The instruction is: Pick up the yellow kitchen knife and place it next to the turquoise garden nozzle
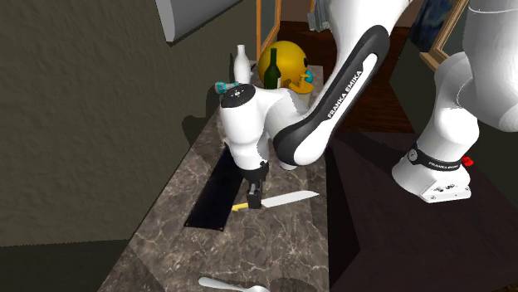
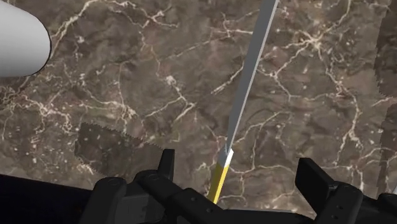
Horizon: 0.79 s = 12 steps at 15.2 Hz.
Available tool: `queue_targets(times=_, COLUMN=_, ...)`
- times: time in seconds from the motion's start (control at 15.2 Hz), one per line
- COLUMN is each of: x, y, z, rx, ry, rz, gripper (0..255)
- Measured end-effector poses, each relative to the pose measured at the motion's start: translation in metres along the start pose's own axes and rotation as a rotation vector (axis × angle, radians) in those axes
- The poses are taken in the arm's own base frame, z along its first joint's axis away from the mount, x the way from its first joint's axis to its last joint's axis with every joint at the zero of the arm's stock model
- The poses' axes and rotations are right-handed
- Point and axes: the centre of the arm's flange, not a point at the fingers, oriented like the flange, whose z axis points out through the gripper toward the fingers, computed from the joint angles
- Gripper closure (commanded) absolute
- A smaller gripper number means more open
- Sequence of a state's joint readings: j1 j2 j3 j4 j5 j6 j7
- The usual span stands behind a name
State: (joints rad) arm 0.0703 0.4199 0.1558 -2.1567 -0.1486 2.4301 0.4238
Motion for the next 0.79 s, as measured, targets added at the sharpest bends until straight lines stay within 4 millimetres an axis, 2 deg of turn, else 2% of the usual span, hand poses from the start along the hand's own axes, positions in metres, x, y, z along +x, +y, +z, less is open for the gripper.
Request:
queue_targets(times=0.13, x=0.008, y=-0.002, z=0.015, rx=-0.005, ry=-0.007, rz=0.004, gripper=0)
queue_targets(times=0.53, x=0.011, y=-0.003, z=0.051, rx=-0.007, ry=-0.009, rz=0.005, gripper=0)
queue_targets(times=0.79, x=0.011, y=-0.002, z=0.058, rx=-0.007, ry=-0.009, rz=0.005, gripper=0)
